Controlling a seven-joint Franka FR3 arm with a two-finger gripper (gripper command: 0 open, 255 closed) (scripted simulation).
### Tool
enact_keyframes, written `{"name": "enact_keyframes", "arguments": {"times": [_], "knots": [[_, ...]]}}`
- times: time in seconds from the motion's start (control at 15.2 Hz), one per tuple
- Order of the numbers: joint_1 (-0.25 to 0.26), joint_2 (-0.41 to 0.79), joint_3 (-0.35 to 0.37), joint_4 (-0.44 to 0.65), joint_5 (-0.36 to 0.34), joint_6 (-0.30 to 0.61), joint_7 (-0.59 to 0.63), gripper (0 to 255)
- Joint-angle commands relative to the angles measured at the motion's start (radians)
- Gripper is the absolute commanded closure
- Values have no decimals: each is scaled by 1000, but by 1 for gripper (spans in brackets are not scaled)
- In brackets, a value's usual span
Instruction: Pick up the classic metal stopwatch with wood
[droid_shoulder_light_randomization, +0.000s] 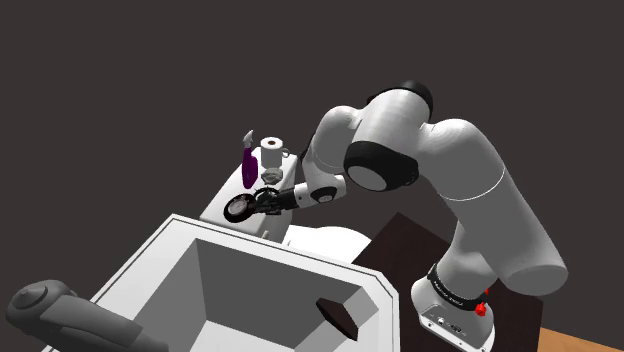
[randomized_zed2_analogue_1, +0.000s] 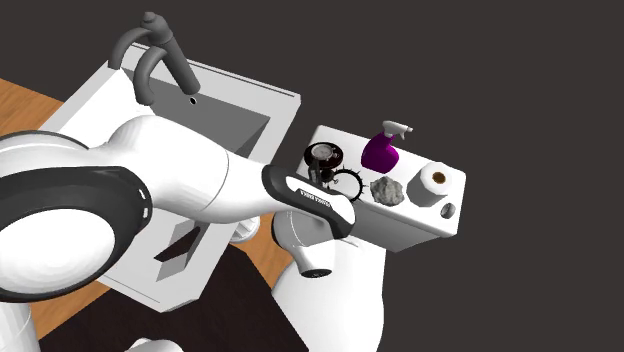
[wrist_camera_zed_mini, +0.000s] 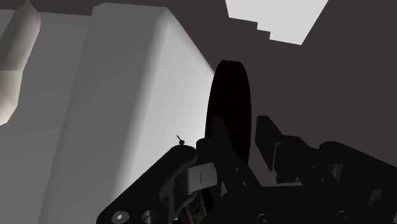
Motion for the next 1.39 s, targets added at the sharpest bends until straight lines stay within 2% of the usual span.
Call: {"name": "enact_keyframes", "arguments": {"times": [0.0, 0.2, 1.32], "knots": [[-1, 1, 0, 0, 0, 2, 0, 255], [7, -8, 0, -9, 3, 7, -3, 255], [84, -220, -91, -95, -109, 104, 61, 255]]}}
